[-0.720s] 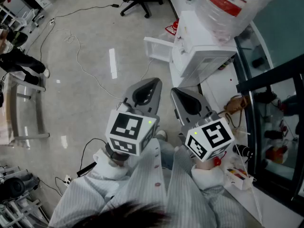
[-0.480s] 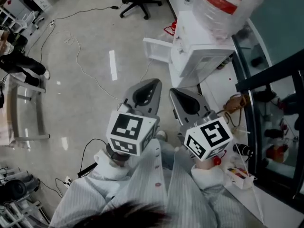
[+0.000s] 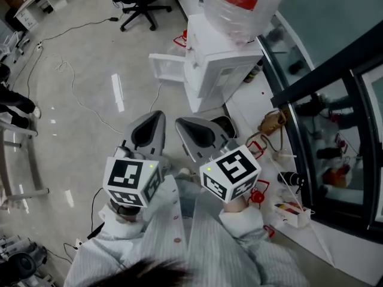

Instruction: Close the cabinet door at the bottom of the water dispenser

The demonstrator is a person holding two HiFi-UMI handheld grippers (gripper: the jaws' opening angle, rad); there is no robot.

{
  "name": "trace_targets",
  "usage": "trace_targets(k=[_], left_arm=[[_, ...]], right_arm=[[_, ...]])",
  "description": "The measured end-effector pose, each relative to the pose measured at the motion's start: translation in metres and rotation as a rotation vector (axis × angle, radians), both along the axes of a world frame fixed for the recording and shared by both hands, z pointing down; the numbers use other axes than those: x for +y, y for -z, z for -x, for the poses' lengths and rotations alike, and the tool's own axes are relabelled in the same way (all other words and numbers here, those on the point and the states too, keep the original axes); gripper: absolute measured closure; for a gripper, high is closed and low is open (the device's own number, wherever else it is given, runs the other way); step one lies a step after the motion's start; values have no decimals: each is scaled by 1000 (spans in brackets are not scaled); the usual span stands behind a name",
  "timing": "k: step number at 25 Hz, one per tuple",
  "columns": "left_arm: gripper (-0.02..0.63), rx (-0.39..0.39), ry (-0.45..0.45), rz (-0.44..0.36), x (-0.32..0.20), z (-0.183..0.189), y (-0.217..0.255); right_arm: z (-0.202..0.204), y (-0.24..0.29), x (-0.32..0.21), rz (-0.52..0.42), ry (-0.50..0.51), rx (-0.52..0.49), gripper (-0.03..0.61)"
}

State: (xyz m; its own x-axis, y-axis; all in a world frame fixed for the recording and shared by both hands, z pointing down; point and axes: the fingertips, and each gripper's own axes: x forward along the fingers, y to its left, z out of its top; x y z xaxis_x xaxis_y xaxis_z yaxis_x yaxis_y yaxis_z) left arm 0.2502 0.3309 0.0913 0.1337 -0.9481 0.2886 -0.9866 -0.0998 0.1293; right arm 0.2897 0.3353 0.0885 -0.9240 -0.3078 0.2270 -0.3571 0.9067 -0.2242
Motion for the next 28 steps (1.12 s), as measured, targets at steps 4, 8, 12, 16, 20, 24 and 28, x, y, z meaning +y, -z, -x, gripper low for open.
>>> trace_targets(k=[4, 8, 12, 16, 20, 24, 28], left_arm=[[603, 0, -1, -10, -9, 13, 1], [603, -2, -27, -21, -25, 32, 1], [603, -3, -50, -26, -47, 66, 2], [603, -3, -87, -20, -76, 110, 6], [603, -7, -110, -28, -101, 158, 10], [603, 6, -115, -23, -120, 203, 9], [603, -4, -135, -10, -131, 242, 3]], right_arm=[[13, 2, -7, -8, -2, 1, 565], [31, 2, -24, -9, -32, -5, 565], [63, 1, -45, -14, -60, 0, 565], [107, 4, -72, -6, -94, 0, 565], [155, 5, -93, -7, -112, 2, 565], [198, 4, -111, 0, -124, 10, 565], [235, 1, -127, 10, -142, 14, 565]])
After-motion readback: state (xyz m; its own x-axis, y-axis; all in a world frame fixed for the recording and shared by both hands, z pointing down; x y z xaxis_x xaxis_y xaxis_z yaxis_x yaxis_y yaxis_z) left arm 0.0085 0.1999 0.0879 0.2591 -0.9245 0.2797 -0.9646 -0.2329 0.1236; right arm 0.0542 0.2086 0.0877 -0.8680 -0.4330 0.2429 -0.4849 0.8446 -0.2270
